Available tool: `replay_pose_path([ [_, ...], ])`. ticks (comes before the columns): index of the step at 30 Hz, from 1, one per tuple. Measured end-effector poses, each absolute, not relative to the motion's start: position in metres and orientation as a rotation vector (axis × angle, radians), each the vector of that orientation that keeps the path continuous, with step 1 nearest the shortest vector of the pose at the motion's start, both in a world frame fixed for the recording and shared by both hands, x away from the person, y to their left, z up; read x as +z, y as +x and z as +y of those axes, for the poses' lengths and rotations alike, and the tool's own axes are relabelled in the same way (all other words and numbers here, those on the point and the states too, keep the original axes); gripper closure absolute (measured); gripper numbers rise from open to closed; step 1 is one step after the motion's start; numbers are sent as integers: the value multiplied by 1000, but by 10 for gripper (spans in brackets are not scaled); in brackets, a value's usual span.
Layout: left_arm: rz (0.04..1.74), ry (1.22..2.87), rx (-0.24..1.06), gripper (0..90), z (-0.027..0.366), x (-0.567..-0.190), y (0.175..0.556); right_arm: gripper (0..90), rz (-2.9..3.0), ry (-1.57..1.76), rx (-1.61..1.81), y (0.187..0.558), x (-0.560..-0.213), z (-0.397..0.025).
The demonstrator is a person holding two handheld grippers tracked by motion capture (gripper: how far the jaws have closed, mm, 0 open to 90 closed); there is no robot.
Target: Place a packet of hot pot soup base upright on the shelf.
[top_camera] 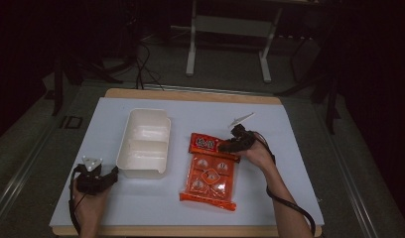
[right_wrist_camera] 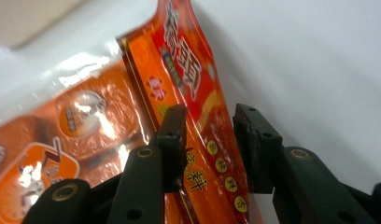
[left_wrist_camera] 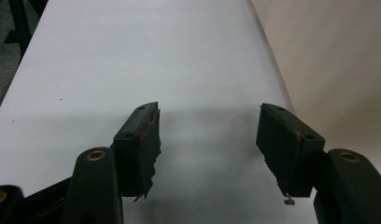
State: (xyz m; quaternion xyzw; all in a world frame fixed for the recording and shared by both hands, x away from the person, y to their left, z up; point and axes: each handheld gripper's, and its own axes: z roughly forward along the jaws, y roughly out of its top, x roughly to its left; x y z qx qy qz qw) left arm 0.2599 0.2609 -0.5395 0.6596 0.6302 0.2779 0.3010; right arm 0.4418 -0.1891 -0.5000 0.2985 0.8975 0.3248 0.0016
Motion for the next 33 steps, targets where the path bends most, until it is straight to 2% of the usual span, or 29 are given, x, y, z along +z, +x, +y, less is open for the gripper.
replay_pose_path([
  [3, 1671, 1751, 738, 399, 261, -540, 260, 660, 2885, 925, 904, 442, -509, -183],
  [7, 1671, 1751, 739, 399, 261, -540, 260, 667, 2872, 952, 918, 445, -512, -182],
  [11, 1671, 1753, 739, 398, 260, -540, 260, 801, 2898, 934, 892, 442, -513, -176],
  [13, 1670, 1753, 739, 398, 260, -540, 260, 827, 2902, 921, 874, 441, -513, -175],
  [15, 1670, 1752, 740, 398, 260, -540, 260, 889, 2886, 850, 798, 436, -510, -168],
  [20, 1672, 1750, 741, 398, 261, -540, 260, 899, 2851, 790, 725, 432, -504, -162],
  [31, 1673, 1754, 738, 398, 261, -540, 260, 900, 2734, 885, 853, 435, -481, -171],
  [33, 1672, 1756, 738, 398, 260, -540, 260, 900, 2698, 904, 929, 435, -467, -177],
])
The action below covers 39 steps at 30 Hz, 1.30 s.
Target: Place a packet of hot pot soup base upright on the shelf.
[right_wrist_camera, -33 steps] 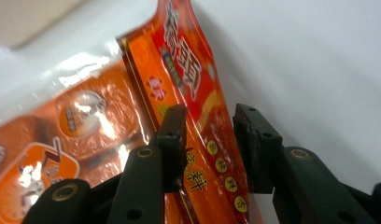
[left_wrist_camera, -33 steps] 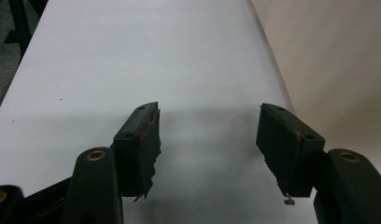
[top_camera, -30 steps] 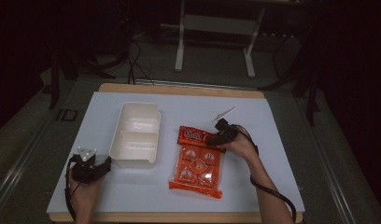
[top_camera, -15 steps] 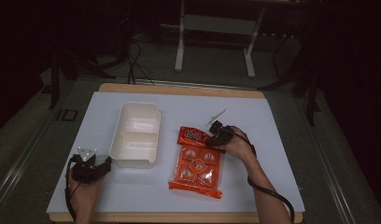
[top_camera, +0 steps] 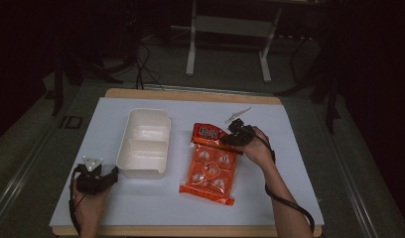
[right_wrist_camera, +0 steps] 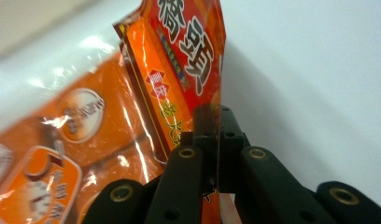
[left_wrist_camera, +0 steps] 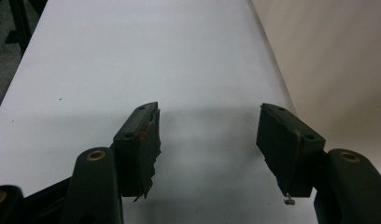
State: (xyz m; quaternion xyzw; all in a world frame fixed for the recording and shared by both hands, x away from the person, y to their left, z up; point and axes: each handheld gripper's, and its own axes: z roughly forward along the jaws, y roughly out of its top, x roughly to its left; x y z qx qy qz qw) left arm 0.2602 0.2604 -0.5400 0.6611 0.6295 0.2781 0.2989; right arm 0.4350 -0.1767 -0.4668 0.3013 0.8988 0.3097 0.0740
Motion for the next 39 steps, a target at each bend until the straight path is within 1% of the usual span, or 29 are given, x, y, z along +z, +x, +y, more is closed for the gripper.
replay_pose_path([
  [1, 1671, 1761, 739, 398, 260, -540, 260, 900, 2680, 909, 984, 434, -457, -180],
  [2, 1671, 1761, 739, 398, 260, -540, 260, 900, 2680, 909, 984, 434, -457, -180],
  [3, 1671, 1762, 739, 398, 260, -540, 260, 900, 2669, 913, 1036, 432, -446, -183],
  [4, 1671, 1762, 739, 398, 260, -540, 260, 900, 2669, 913, 1036, 432, -446, -183],
  [5, 1672, 1760, 739, 398, 260, -540, 260, 900, 2658, 921, 1091, 431, -437, -184],
  [6, 1673, 1760, 739, 398, 260, -540, 260, 900, 2658, 921, 1091, 431, -437, -184],
  [17, 1673, 1763, 739, 398, 260, -540, 260, 900, 2617, 852, 1224, 419, -391, -181],
  [26, 1673, 1761, 740, 398, 260, -540, 260, 900, 2605, 829, 1261, 411, -374, -175],
  [36, 1673, 1753, 740, 398, 261, -540, 260, 900, 2587, 906, 1278, 403, -358, -167],
  [39, 1673, 1752, 742, 398, 261, -540, 260, 900, 2585, 838, 1220, 399, -357, -161],
])
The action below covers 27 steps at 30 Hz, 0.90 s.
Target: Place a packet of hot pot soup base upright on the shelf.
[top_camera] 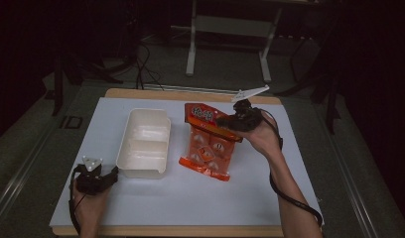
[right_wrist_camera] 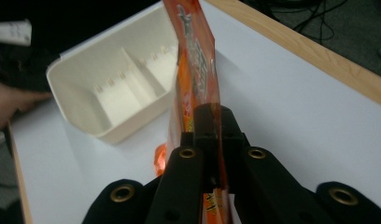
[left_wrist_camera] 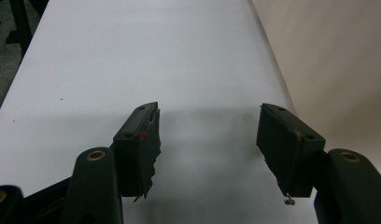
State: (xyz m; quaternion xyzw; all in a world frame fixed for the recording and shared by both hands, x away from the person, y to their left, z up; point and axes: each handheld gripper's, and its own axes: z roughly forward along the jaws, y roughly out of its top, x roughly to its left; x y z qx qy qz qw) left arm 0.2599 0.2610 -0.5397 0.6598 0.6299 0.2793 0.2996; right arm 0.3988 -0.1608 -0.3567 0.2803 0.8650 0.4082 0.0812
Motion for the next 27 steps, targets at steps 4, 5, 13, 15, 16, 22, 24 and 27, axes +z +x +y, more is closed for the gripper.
replay_pose_path([
  [4, 1672, 1748, 743, 398, 261, -540, 260, 900, 2571, 814, 1185, 396, -354, -156],
  [5, 1673, 1743, 743, 398, 261, -540, 260, 900, 2564, 799, 1182, 395, -353, -155],
  [13, 1672, 1747, 743, 398, 261, -540, 260, 900, 2525, 802, 1231, 394, -353, -155],
  [15, 1673, 1748, 744, 398, 261, -540, 260, 900, 2525, 814, 1253, 394, -352, -156],
  [16, 1672, 1749, 744, 398, 261, -540, 260, 900, 2524, 812, 1261, 393, -351, -155],
  [22, 1672, 1747, 744, 398, 261, -539, 260, 900, 2456, 821, 1295, 389, -348, -153],
  [24, 1673, 1742, 744, 398, 261, -540, 260, 900, 2435, 826, 1297, 387, -347, -152],
  [27, 1671, 1744, 744, 398, 261, -540, 260, 900, 2415, 816, 1302, 386, -346, -149],
])
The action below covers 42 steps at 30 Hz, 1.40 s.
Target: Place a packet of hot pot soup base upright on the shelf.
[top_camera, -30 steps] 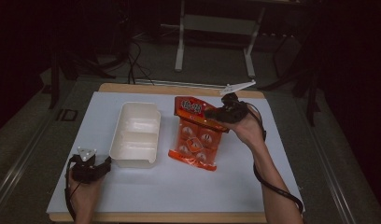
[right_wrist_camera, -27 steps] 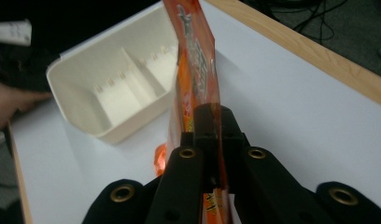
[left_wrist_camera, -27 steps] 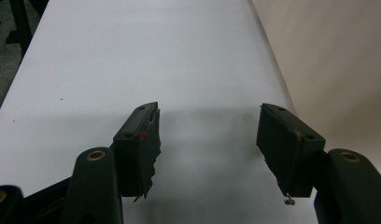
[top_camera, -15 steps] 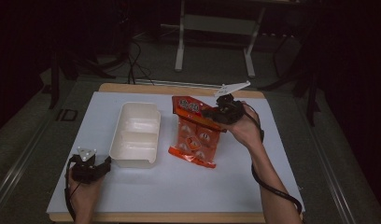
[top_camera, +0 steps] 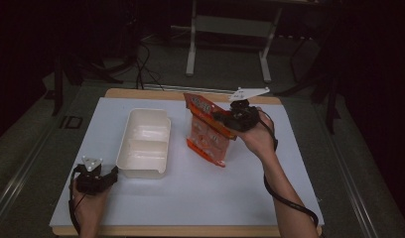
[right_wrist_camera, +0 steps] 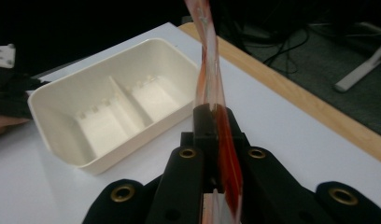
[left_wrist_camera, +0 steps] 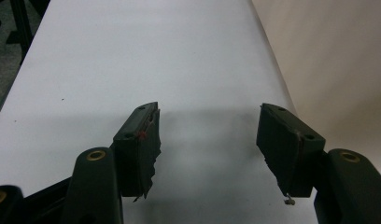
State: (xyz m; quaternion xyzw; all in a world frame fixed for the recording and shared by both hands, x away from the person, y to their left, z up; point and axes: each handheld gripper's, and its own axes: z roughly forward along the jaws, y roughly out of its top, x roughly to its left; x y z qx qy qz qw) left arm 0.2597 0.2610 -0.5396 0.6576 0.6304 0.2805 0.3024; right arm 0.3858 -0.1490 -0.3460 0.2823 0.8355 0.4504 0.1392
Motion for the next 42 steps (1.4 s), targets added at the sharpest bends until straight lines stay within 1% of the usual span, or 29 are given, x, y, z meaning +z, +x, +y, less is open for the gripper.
replay_pose_path([
  [12, 1673, 1752, 743, 398, 261, -540, 260, 900, 2318, 831, 1375, 385, -345, -149],
  [30, 1672, 1736, 745, 398, 261, -539, 259, 900, 2198, 813, 1503, 385, -343, -125],
  [42, 1669, 1733, 750, 398, 262, -538, 259, 900, 2125, 812, 1563, 383, -340, -119],
])
